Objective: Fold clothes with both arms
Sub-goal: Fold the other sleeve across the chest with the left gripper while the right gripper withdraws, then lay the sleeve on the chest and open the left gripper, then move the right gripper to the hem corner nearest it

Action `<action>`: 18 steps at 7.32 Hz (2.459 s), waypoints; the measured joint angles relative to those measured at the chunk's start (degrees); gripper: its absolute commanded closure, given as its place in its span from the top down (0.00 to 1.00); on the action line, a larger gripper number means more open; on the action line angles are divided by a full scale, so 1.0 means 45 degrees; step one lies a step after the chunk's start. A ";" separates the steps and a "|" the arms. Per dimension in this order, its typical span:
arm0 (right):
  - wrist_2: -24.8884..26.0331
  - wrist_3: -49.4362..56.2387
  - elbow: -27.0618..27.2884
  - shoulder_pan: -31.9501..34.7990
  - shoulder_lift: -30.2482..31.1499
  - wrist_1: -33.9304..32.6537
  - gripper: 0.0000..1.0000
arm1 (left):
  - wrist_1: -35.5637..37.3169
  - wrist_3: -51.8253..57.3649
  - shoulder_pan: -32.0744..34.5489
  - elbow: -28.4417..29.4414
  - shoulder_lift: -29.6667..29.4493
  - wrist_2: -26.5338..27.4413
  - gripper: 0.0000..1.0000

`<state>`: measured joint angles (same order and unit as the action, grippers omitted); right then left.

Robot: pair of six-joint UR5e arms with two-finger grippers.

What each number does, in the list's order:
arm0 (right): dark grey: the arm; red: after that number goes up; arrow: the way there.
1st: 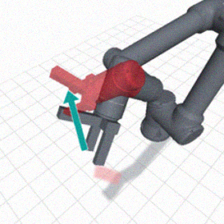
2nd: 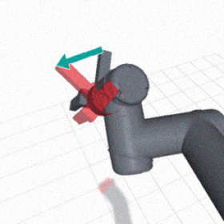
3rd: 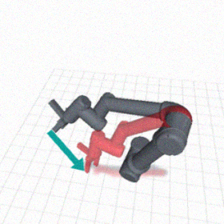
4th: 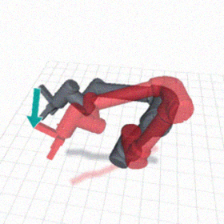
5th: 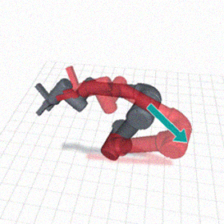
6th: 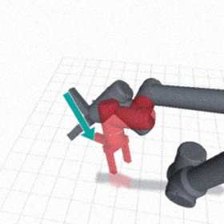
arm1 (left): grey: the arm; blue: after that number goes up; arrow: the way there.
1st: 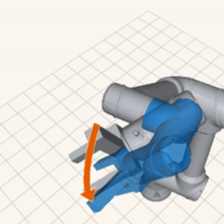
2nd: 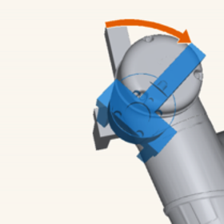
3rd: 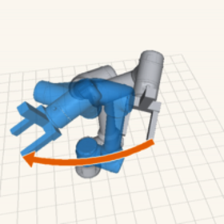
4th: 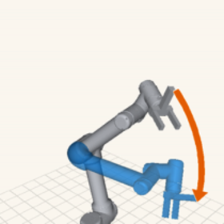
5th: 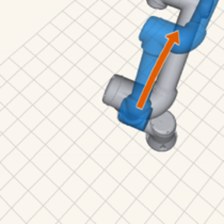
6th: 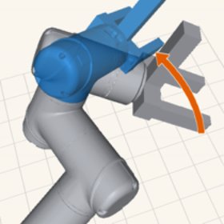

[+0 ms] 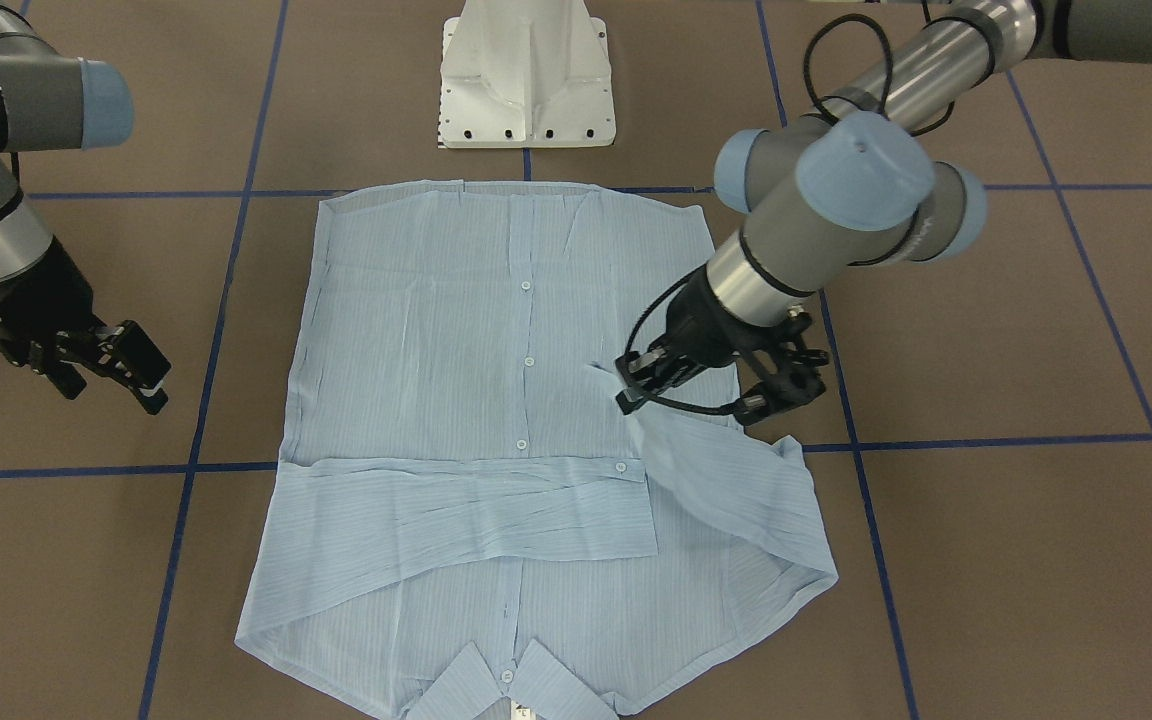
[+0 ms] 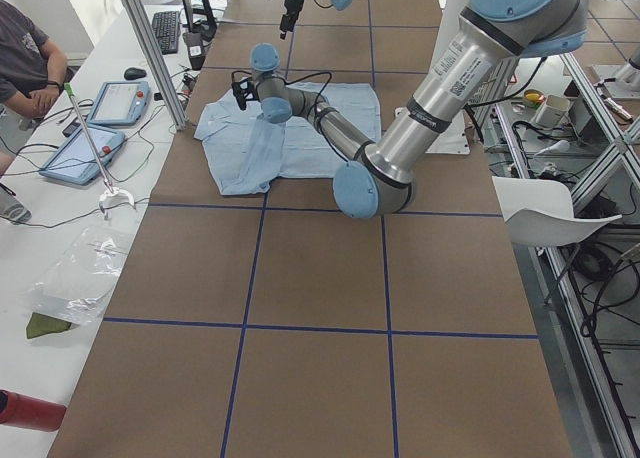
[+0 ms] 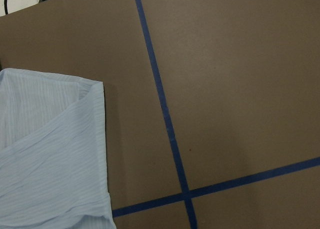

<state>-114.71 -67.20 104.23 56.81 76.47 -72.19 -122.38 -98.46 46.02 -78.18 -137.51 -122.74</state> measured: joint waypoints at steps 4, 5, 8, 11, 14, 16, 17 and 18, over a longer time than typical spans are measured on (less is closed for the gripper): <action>-0.1183 0.0372 -0.0205 0.0764 0.1485 0.2162 0.99 | -0.0170 -0.1415 -0.1684 0.2466 -0.2931 0.2091 0.25; -0.1227 0.0363 -0.0251 0.0783 0.1507 0.2211 0.99 | -0.0181 -0.1472 -0.1803 0.2615 -0.3074 0.2352 0.93; -0.1247 0.0236 -0.0271 0.0771 0.1559 0.2245 1.00 | -0.0183 -0.1494 -0.1884 0.2467 -0.3265 0.2658 1.00; -0.1280 -0.1386 0.0270 -0.0691 0.1543 0.2277 1.00 | -0.0057 -0.1361 -0.1820 -0.0420 -0.1839 0.2633 0.99; 0.0874 -0.6034 0.1768 -0.4343 0.1822 0.2211 0.99 | 0.0073 0.0208 -0.1438 -0.4989 0.2432 0.2621 0.99; 0.3419 -0.8825 0.2609 -0.7363 0.2196 0.2149 0.96 | 0.0264 0.1003 -0.1177 -0.5774 0.3335 0.2640 0.99; 0.4255 -0.9662 0.2810 -0.8446 0.2497 0.2130 0.95 | 0.0510 0.1092 -0.1149 -0.6061 0.3468 0.2665 0.99; 0.4926 -1.0141 0.2896 -0.9147 0.2857 0.2121 0.94 | 0.0727 0.1123 -0.1148 -0.6230 0.3526 0.2695 0.99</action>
<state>-92.54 -112.83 117.26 15.64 89.33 -62.64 -119.11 -93.40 40.86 -106.22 -121.64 -110.62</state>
